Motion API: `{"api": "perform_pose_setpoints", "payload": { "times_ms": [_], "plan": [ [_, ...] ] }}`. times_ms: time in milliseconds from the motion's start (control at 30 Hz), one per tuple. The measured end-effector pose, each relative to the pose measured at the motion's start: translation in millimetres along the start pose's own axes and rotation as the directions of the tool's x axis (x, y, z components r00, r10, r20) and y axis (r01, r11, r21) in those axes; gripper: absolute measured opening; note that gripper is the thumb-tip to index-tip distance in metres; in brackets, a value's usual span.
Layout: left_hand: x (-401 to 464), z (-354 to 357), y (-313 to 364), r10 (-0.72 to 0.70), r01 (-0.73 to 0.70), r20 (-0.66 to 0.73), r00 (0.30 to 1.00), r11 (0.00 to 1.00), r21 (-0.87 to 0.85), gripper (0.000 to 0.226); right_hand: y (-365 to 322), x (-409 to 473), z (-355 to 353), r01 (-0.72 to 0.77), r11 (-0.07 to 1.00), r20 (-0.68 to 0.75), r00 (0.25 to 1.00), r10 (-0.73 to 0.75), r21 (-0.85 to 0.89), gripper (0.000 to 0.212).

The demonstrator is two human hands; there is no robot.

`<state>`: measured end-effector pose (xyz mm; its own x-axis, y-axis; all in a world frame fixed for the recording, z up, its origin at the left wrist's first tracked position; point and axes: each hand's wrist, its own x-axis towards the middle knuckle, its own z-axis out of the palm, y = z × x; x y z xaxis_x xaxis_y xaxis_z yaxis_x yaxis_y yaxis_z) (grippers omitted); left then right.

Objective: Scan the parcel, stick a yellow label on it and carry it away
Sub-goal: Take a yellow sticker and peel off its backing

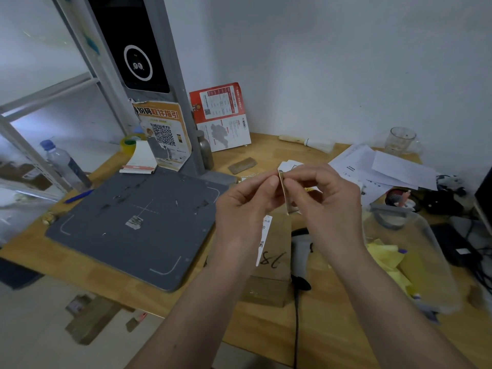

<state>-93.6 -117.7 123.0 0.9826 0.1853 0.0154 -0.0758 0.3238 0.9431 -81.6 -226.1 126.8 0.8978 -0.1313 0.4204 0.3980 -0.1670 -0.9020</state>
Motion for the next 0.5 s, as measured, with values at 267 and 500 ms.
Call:
{"api": "perform_pose_setpoints", "payload": {
  "times_ms": [267,500],
  "plan": [
    [15.0,-0.5,-1.6,-0.184,0.215,0.142,0.973,0.945,-0.246,0.031,2.9,3.6,-6.1,-0.030,0.996,0.075,0.997,0.024,0.082,0.025],
    [23.1,-1.8,-4.5,-0.291,0.359,0.256,0.922,0.889,-0.283,0.020,6.7,4.8,-9.4,-0.096,0.985,0.082,0.993,0.085,0.144,0.021]
  ]
}}
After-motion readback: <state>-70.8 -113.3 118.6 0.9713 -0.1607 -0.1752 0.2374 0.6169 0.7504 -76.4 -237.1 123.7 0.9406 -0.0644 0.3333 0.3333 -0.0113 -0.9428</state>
